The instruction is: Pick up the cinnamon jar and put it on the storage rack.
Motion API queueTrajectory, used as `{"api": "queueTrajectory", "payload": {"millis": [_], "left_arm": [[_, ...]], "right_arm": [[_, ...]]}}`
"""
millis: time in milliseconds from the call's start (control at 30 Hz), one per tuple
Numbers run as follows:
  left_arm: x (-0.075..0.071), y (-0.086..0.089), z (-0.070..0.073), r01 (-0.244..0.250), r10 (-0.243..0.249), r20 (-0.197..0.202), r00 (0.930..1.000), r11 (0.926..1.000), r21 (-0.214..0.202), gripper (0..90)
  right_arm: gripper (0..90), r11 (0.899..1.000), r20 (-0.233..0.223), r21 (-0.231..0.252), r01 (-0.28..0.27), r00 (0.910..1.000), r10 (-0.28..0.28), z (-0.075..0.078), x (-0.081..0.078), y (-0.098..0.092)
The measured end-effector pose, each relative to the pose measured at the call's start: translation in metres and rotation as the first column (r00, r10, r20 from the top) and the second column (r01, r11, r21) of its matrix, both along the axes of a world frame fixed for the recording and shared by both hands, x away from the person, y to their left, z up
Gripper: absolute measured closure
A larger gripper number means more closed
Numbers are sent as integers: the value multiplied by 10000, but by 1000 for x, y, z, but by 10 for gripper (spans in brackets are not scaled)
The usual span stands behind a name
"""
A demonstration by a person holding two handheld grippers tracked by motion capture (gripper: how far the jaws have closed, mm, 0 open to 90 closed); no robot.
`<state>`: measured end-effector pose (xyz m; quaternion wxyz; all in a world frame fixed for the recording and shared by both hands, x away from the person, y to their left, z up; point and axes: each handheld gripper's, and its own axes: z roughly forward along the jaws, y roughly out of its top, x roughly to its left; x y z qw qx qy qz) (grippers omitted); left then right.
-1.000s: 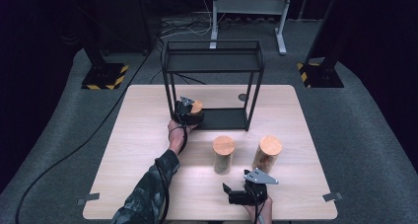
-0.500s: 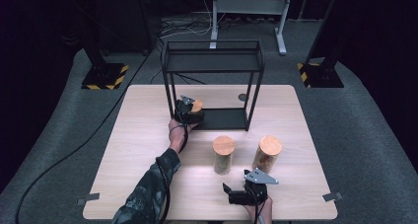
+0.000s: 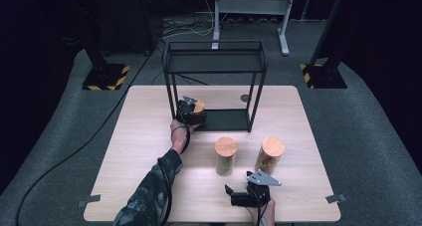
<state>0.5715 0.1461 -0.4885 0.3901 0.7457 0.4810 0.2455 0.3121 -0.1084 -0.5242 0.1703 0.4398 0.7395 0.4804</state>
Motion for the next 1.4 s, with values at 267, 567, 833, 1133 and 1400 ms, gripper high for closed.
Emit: {"api": "queueTrajectory", "payload": {"millis": [267, 567, 833, 1133, 1400], "left_arm": [[1, 0, 0, -44, 44, -14, 10000, 10000, 89, 252], [0, 0, 0, -72, 71, 28, 10000, 9999, 74, 252], [1, -1, 0, -103, 103, 20, 9999, 9998, 170, 249], [3, -2, 0, -165, 174, -354, 9992, 9995, 253, 189], [4, -7, 9, -214, 238, -761, 9968, 9993, 315, 18]], "right_arm": [[18, 10000, 7, 5, 0, 10000, 0, 0, 0, 0], [18, 10000, 13, 7, -1, 10000, 1, 0, 0, 0], [18, 10000, 7, 16, -7, 10000, 7, 0, 0, 0], [18, 10000, -1, 26, -28, 10000, 28, 0, 0, 0], [18, 10000, -8, 21, -28, 10000, 28, 0, 0, 0]]}}
